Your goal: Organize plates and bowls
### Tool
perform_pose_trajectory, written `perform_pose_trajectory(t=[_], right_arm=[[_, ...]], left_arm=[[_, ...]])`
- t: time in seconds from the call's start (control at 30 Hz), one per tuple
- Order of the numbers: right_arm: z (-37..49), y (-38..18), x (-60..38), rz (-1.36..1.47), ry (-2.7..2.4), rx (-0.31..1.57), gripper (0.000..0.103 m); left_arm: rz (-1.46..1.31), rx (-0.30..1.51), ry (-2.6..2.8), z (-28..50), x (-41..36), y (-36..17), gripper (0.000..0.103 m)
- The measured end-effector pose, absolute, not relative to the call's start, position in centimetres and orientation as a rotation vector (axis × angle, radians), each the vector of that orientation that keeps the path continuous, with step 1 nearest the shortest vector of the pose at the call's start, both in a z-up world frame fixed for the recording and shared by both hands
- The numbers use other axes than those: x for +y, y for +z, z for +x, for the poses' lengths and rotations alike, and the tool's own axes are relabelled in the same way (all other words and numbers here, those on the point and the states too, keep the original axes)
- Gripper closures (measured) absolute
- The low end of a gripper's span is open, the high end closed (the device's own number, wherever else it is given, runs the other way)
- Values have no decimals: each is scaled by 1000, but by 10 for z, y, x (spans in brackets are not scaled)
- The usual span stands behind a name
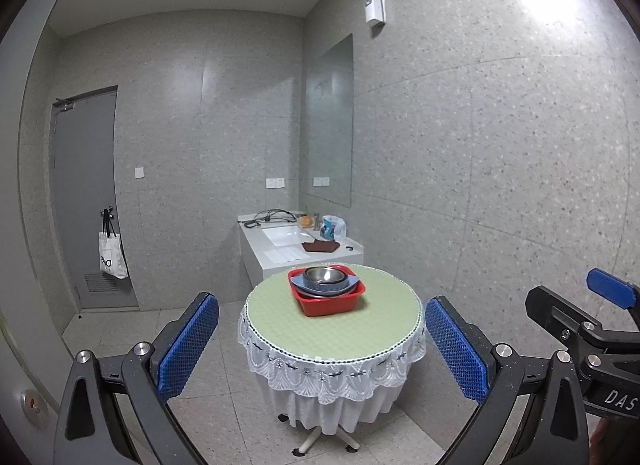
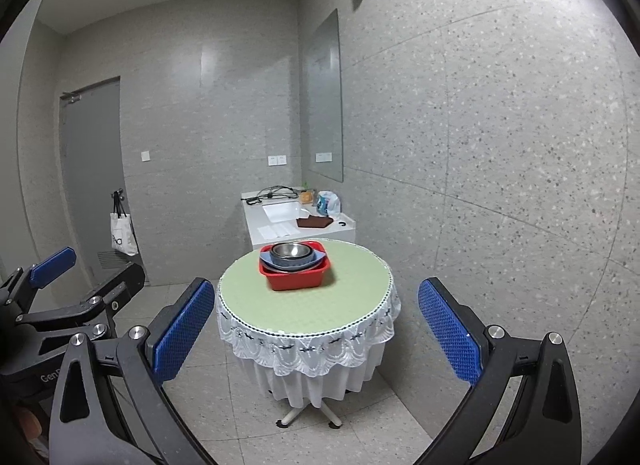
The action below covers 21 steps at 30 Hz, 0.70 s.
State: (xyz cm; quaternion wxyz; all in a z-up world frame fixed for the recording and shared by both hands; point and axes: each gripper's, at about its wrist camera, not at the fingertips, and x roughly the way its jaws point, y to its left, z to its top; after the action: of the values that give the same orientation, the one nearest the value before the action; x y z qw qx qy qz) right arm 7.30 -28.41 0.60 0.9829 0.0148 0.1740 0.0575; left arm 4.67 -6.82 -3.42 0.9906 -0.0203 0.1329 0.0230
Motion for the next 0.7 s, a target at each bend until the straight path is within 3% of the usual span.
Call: perform_pose_trajectory(t=[0.7], right_arm=[[76,1,-309,54,74,359,0]], left_arm=[[-3,272,34,66,-95,-32,1]])
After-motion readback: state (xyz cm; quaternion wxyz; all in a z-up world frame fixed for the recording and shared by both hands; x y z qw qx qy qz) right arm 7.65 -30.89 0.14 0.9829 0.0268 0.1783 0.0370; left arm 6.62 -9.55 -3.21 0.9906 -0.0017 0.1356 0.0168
